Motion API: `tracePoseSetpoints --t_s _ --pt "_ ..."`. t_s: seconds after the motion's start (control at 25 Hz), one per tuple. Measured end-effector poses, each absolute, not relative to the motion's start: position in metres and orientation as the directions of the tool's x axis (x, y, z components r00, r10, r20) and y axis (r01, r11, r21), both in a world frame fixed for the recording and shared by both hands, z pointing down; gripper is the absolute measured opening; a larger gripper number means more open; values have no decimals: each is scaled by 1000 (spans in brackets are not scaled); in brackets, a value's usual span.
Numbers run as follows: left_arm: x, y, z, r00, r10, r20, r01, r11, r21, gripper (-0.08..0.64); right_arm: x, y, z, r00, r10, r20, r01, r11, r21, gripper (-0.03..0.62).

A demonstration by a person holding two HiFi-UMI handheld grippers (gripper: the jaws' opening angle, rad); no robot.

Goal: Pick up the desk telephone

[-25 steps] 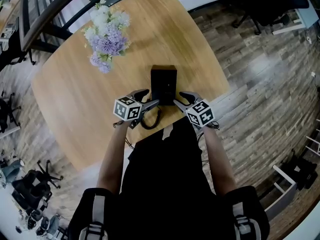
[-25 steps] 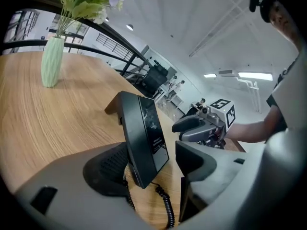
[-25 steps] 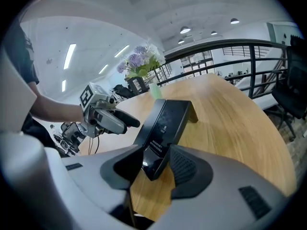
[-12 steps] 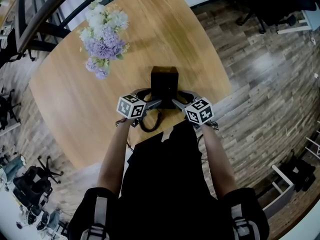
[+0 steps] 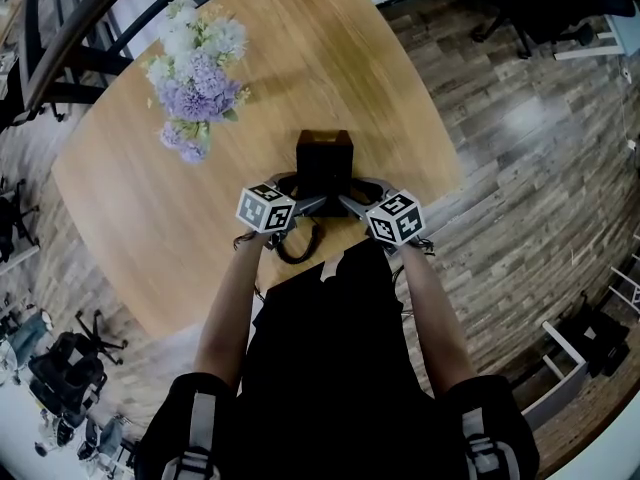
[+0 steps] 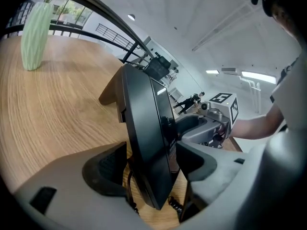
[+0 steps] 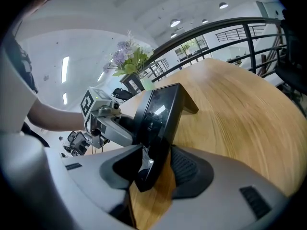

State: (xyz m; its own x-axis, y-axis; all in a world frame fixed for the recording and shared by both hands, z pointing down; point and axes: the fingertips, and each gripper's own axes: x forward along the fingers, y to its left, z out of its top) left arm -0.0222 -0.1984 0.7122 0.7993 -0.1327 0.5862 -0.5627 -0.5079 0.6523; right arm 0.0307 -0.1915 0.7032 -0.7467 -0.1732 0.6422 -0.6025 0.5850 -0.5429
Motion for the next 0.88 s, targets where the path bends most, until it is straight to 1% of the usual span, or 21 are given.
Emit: tracePoseSetpoints --t_s 0.32,0.56,0.88 --pt "-15 -205 717 799 -115 590 -556 -514 653 305 29 -194 707 -753 -171 635 -599 575 -556 177" --pt "-7 -209 718 802 -80 592 -532 -546 647 305 27 -201 705 -762 -189 619 -600 566 -566 176" --pt "-5 -207 718 813 -78 577 -523 -532 665 305 27 -199 706 -785 -191 590 -590 522 -616 176"
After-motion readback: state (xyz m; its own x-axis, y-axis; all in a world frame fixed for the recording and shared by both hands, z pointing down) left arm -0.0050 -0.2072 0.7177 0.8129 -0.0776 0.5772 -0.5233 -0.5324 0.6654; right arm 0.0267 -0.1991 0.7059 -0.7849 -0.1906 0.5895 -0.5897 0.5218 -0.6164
